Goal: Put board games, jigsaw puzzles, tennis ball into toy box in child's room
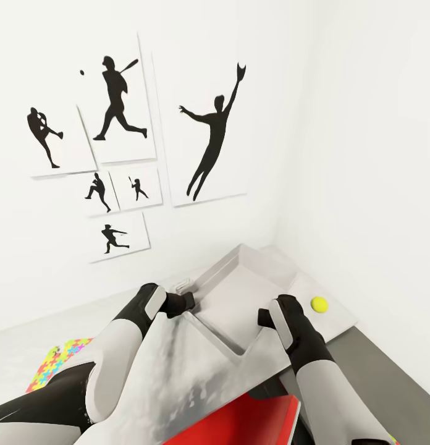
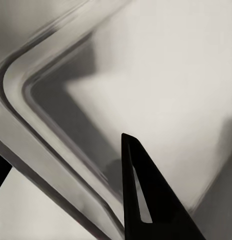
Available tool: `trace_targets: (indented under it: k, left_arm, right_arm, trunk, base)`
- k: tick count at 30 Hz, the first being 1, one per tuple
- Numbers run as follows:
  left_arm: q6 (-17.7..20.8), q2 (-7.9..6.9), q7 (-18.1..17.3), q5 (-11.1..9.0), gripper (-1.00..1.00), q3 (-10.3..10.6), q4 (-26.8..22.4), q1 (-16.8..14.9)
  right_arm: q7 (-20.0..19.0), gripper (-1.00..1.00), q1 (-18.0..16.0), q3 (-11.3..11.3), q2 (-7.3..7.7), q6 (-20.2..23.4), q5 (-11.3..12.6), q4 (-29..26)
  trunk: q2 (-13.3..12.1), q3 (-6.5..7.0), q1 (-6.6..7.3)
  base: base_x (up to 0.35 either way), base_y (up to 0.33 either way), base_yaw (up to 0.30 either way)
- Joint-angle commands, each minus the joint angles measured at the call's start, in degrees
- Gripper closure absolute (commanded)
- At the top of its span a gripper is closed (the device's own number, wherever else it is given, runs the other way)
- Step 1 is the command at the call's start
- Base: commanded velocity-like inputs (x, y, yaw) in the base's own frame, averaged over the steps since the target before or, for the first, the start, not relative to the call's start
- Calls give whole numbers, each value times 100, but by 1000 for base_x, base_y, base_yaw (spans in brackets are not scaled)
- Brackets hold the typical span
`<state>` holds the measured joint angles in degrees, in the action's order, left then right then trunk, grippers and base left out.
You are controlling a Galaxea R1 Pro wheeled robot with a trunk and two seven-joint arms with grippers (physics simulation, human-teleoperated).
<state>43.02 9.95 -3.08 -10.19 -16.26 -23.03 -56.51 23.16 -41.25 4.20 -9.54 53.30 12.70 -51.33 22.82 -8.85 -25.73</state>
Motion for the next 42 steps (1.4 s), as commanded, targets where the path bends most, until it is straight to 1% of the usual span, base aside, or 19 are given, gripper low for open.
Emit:
trace_targets:
  k: [1,5,10,29,42]
  left_arm:
    - [31,5,-8,8,100,-18,-9,1]
    - [31,5,-8,8,100,-18,-9,0]
    - [31,5,-4,6,100,-18,-9,0]
    - [34,5,0,1,100,-18,-9,0]
    - [39,5,0,2,100,-18,-9,-1]
  right_arm:
    - [57,100,-6,10,-4,4,66,-7]
    - [57,100,-6,10,-19,4,66,-9]
    - [57,100,-6,2,-13,4,66,-9]
    - [57,100,-4,2,-20,4,66,-9]
    - [57,100,-5,1,-15,4,66,-9]
  trunk:
    - [10,-9,-5]
    - [10,23,-5]
    - [10,70,-5]
    - [10,249,-5]
    - [10,269,-5]
  base:
    - [0,0,0]
    - [0,0,0]
    - [-164,49,0]
    - [-189,135,0]
    - [-173,224,0]
